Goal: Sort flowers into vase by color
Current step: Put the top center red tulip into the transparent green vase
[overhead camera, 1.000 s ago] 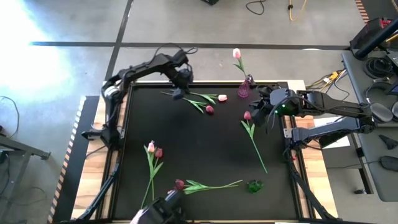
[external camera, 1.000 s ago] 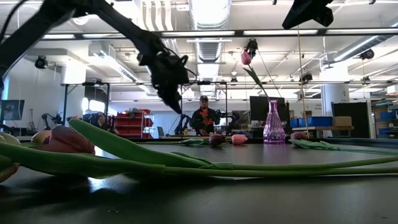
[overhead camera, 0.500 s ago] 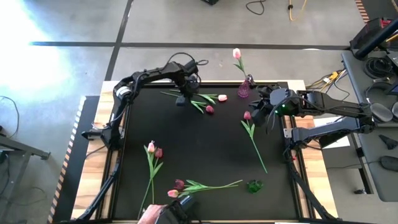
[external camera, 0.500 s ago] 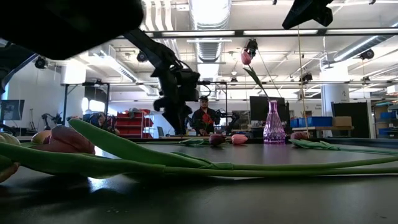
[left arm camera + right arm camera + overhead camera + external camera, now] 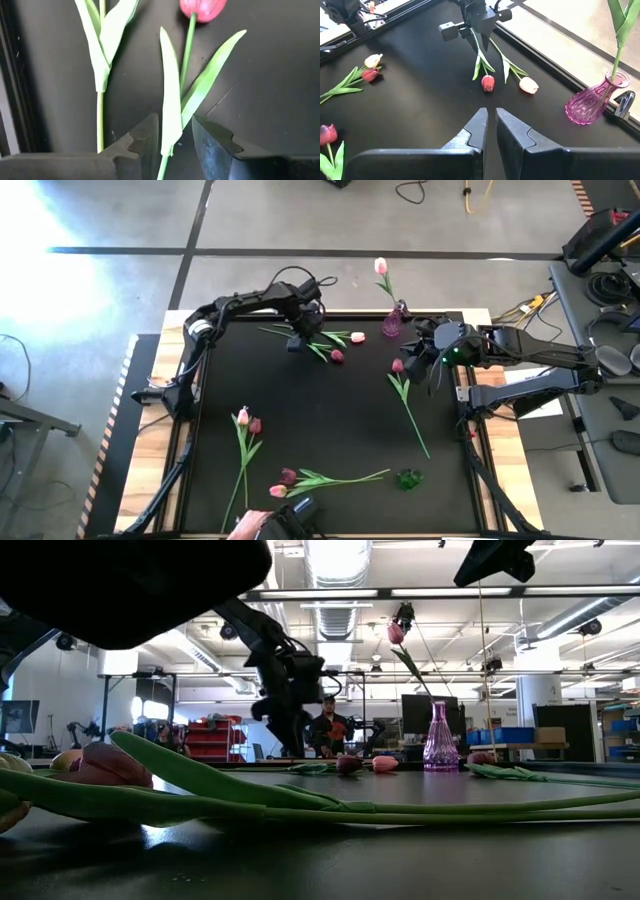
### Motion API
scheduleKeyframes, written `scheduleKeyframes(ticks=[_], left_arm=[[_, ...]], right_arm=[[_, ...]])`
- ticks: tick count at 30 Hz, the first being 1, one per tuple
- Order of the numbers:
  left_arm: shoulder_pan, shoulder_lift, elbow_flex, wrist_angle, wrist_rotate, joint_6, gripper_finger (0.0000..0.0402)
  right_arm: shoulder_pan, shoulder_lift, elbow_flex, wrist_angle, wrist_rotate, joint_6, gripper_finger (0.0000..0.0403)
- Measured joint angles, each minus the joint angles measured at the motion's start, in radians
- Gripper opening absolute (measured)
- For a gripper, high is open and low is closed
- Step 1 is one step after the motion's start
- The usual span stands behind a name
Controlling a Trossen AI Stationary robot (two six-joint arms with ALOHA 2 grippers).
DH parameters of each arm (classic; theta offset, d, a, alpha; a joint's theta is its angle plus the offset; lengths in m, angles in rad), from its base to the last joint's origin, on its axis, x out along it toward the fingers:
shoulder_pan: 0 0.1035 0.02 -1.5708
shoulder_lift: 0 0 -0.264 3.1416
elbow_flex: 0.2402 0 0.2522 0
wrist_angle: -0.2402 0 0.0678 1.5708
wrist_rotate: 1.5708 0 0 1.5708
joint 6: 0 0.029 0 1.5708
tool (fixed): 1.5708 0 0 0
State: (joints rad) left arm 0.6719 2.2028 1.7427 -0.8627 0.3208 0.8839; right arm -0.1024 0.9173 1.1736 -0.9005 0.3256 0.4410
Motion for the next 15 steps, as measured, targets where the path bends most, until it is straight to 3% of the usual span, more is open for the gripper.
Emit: scheduleKeyframes(ticks=[11,15], left_arm=[[-0.006,0.060,-0.004,0.012,-0.020,-0.011,0.0104],[-0.004,0.070,-0.001,0.018,-0.020,-0.031,0.0082]], right_arm=[[0.000,-0.001,0.000,0.000,-0.007,-0.010,0.0029],[0.000,-0.001,0.000,0.000,-0.011,-0.012,0.0029]])
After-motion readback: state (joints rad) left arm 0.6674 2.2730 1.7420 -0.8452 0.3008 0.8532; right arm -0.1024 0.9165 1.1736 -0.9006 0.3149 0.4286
